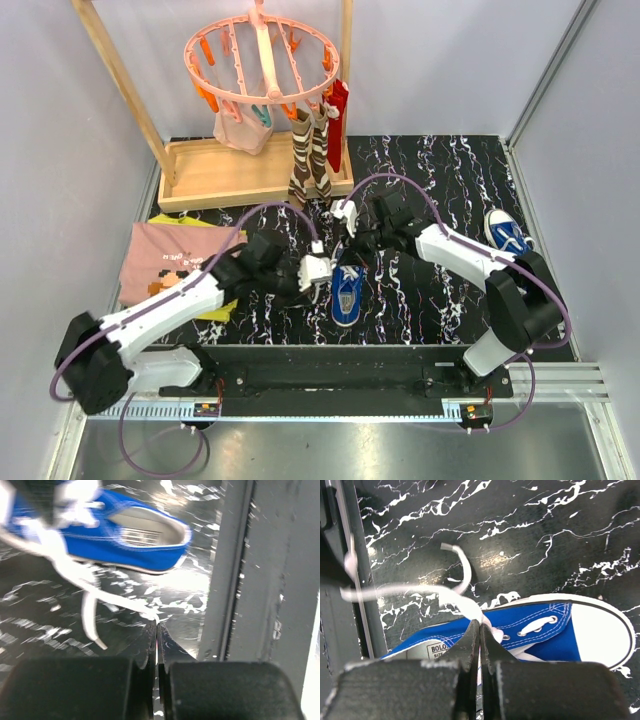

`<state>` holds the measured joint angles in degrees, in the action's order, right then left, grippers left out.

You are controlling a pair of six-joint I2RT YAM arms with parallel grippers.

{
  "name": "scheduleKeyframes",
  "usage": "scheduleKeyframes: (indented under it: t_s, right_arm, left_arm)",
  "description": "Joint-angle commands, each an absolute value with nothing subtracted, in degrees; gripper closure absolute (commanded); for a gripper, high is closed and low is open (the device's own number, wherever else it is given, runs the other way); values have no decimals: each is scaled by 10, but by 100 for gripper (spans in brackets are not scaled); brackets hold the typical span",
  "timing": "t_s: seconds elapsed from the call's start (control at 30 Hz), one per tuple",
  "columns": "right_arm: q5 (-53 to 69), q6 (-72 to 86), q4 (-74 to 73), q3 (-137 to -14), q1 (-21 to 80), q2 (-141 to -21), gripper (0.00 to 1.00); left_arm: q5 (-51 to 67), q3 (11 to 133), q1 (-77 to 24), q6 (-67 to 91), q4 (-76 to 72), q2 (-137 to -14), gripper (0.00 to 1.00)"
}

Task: Tie the shoes

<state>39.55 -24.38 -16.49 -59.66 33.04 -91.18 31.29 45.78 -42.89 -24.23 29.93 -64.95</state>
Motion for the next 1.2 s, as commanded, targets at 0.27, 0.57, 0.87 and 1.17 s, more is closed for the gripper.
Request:
scheduleKeyframes:
  t_s: [0.27,0.57,0.87,1.17]
  right_arm:
    - [421,-239,-174,-621,318,-911,100]
    - [450,-262,-178,-614,318,-903,100]
    - [473,-284,-183,-613,314,-907,100]
    - [497,-301,-184,-603,309,-899,100]
  left_arm:
    - [317,625,-574,-267,227,-824,100]
    - [354,669,-588,-301,185,-906,100]
    - [431,687,-593,-343,131,-949,100]
    - [433,640,-562,-293,89,-910,66]
